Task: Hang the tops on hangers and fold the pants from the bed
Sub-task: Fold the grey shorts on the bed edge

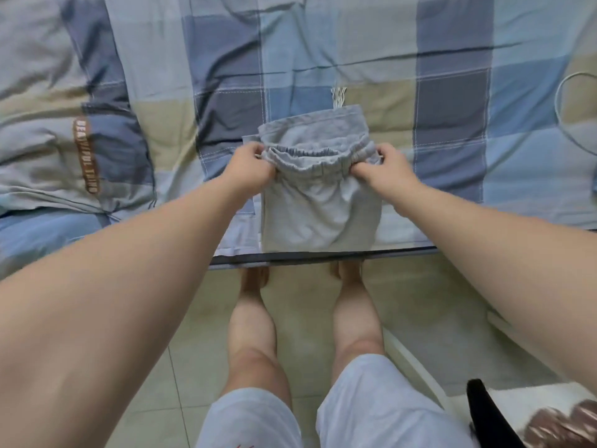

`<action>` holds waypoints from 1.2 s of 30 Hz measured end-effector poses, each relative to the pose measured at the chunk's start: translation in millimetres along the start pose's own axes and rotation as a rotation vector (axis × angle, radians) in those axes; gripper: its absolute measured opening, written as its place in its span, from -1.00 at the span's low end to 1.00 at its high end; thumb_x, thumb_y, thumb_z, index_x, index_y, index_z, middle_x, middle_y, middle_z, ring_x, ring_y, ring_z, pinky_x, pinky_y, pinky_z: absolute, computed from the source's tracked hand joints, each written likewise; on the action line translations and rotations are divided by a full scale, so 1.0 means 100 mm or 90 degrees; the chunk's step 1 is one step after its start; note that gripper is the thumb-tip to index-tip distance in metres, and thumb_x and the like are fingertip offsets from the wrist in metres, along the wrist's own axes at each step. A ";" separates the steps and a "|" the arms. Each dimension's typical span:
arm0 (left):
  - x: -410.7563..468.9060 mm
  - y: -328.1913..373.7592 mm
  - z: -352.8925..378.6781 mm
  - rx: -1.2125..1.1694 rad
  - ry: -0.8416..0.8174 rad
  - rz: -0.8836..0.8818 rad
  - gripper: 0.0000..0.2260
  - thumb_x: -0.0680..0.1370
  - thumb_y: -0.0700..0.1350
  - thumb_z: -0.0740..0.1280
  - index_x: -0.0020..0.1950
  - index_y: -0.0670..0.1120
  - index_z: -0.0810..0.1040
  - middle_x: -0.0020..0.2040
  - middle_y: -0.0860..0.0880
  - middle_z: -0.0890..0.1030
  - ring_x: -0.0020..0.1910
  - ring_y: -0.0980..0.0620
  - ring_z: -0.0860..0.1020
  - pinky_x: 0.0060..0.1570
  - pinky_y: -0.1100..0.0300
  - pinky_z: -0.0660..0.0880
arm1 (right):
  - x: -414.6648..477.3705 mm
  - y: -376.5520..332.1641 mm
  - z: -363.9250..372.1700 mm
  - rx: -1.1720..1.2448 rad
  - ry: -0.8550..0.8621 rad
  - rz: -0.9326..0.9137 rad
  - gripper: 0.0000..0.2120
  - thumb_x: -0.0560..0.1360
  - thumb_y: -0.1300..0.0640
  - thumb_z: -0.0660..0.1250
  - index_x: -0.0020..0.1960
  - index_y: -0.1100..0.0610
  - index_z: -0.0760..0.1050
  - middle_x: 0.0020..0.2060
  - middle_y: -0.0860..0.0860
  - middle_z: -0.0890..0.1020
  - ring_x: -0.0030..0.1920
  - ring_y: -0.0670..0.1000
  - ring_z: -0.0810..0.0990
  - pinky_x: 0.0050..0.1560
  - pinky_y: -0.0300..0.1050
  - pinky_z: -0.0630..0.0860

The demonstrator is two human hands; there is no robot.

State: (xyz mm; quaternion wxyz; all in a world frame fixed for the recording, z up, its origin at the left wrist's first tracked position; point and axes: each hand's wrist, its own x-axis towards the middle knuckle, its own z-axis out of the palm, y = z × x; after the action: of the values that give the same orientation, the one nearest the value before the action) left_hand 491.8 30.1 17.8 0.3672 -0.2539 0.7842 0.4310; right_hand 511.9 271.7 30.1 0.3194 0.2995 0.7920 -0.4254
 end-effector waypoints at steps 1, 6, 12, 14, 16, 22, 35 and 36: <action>0.09 0.09 -0.02 -0.029 0.019 0.003 -0.77 0.52 -0.28 0.35 0.15 -0.11 0.56 -0.03 -0.07 0.62 -0.06 -0.04 0.57 -0.08 0.09 0.53 | 0.12 -0.09 -0.02 0.012 0.019 -0.007 -0.70 0.45 0.08 0.47 0.12 0.07 0.48 0.10 0.06 0.65 0.12 0.09 0.62 0.19 0.07 0.56; 0.42 0.18 -0.01 0.008 0.106 -0.018 -0.56 0.54 -0.14 0.40 0.41 -0.08 0.42 0.13 0.01 0.54 0.10 -0.03 0.55 0.14 0.10 0.51 | 0.54 -0.23 -0.01 0.010 0.041 0.020 -0.28 0.49 -0.09 0.46 0.52 0.11 0.24 0.38 0.10 0.44 0.34 0.09 0.47 0.37 0.01 0.41; 0.44 -0.33 0.27 0.003 0.121 -0.222 -0.15 0.45 0.15 0.50 0.55 -0.14 0.14 0.50 -0.15 0.31 0.39 -0.22 0.41 0.37 -0.12 0.40 | 0.70 0.21 0.15 -0.016 0.138 0.179 0.01 0.41 -0.28 0.45 0.60 0.16 0.02 0.56 0.16 0.20 0.53 0.21 0.22 0.52 0.11 0.18; 0.41 -0.49 0.38 -0.015 0.134 -0.220 -0.12 0.42 0.22 0.50 0.53 -0.15 0.15 0.49 -0.14 0.31 0.39 -0.20 0.40 0.36 -0.09 0.39 | 0.70 0.38 0.22 0.080 0.096 0.231 0.04 0.40 -0.29 0.47 0.60 0.14 0.00 0.54 0.13 0.25 0.49 0.20 0.30 0.47 0.09 0.26; 0.40 -0.64 0.47 -0.037 0.133 -0.205 -0.18 0.41 0.24 0.49 0.46 -0.11 0.20 0.38 -0.09 0.41 0.31 -0.15 0.46 0.29 -0.03 0.43 | 0.65 0.53 0.34 0.150 0.033 0.238 0.01 0.38 -0.30 0.49 0.58 0.11 0.06 0.47 0.06 0.35 0.41 0.14 0.40 0.35 -0.01 0.36; 0.39 -0.76 0.60 -0.108 0.082 -0.190 -0.38 0.44 0.25 0.48 0.27 -0.06 0.29 0.14 0.02 0.46 0.10 -0.05 0.48 0.09 0.07 0.42 | 0.57 0.66 0.62 0.249 -0.010 0.216 -0.22 0.31 -0.06 0.63 0.39 0.16 0.39 0.17 0.03 0.63 0.10 0.05 0.65 0.19 0.01 0.58; -0.68 -0.39 -0.51 0.105 -0.214 -0.192 -0.47 0.50 0.09 0.49 0.34 -0.18 0.50 0.08 -0.06 0.64 -0.13 -0.04 0.62 -0.27 0.22 0.50 | -1.06 0.22 0.40 0.384 -0.150 0.424 -0.76 0.54 0.01 0.39 0.04 0.18 0.59 -0.25 0.10 0.72 -0.22 0.11 0.69 -0.20 -0.07 0.55; -0.85 -0.33 -0.62 0.123 -0.230 -0.191 -0.52 0.51 0.09 0.49 0.29 -0.18 0.53 -0.01 -0.05 0.64 -0.23 -0.01 0.60 -0.38 0.26 0.46 | -1.27 0.19 0.36 0.412 -0.144 0.432 -0.77 0.56 0.01 0.37 0.02 0.18 0.59 -0.27 0.10 0.72 -0.23 0.11 0.68 -0.20 -0.07 0.54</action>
State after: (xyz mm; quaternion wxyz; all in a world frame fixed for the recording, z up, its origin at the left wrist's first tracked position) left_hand 544.1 -32.8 91.8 0.5835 -0.2504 0.6969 0.3333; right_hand 613.7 223.2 101.9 0.4147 0.5769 0.4371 -0.5515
